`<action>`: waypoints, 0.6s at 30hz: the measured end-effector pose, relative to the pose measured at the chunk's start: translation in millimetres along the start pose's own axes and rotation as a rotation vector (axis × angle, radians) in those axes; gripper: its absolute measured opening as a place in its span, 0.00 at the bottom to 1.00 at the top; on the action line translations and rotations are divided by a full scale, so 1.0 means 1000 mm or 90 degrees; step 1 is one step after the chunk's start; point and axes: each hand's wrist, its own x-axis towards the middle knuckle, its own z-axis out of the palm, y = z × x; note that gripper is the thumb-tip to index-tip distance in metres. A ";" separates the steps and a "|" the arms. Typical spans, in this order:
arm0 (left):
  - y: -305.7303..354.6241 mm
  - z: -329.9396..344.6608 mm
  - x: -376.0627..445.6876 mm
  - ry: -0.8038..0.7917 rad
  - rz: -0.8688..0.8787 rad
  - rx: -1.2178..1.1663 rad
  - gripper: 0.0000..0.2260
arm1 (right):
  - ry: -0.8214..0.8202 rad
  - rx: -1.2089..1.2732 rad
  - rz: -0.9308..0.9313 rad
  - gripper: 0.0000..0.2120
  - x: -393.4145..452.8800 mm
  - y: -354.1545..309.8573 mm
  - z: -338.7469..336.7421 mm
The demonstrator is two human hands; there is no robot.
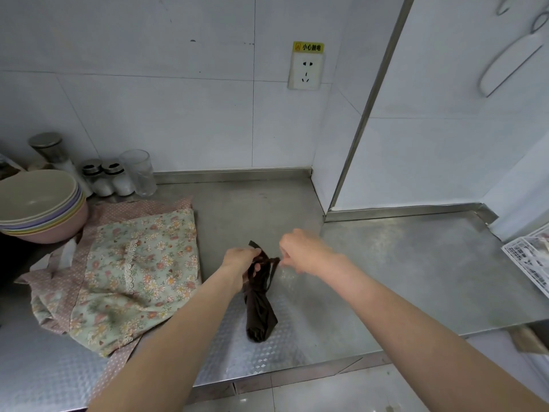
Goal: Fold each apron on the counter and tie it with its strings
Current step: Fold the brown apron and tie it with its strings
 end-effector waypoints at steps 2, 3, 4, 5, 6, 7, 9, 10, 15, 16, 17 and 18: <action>-0.003 -0.003 0.001 0.027 0.011 -0.008 0.12 | -0.047 0.185 0.018 0.11 -0.001 0.004 0.001; -0.005 -0.005 0.001 0.021 0.017 -0.013 0.12 | -0.055 0.290 0.021 0.14 -0.003 0.005 0.001; -0.006 -0.005 0.001 0.006 0.019 -0.020 0.12 | -0.052 0.390 0.019 0.15 -0.005 0.005 0.000; -0.006 -0.006 0.000 -0.009 0.021 -0.024 0.12 | -0.046 0.490 0.014 0.15 -0.007 0.003 0.000; -0.005 -0.005 -0.002 -0.021 0.022 -0.027 0.12 | -0.045 0.595 0.005 0.15 -0.008 0.001 0.002; -0.005 -0.004 -0.003 -0.030 0.022 -0.026 0.12 | -0.052 0.702 -0.011 0.15 -0.009 -0.003 0.006; -0.006 -0.003 -0.004 -0.040 0.018 -0.018 0.12 | -0.070 0.892 -0.034 0.15 -0.007 -0.008 0.015; -0.006 -0.004 -0.004 -0.042 0.015 -0.019 0.13 | -0.071 0.973 -0.029 0.16 -0.006 -0.010 0.020; -0.009 -0.007 -0.013 -0.042 0.064 0.027 0.13 | -0.012 1.219 0.123 0.14 -0.002 -0.010 0.027; -0.010 -0.008 -0.015 -0.054 0.099 0.046 0.13 | -0.001 1.224 0.153 0.12 -0.001 -0.010 0.028; -0.011 -0.009 -0.018 -0.065 0.131 0.056 0.13 | 0.006 1.210 0.165 0.10 0.000 -0.009 0.029; -0.012 -0.010 -0.020 -0.075 0.162 0.067 0.12 | 0.011 1.173 0.162 0.08 0.001 -0.009 0.031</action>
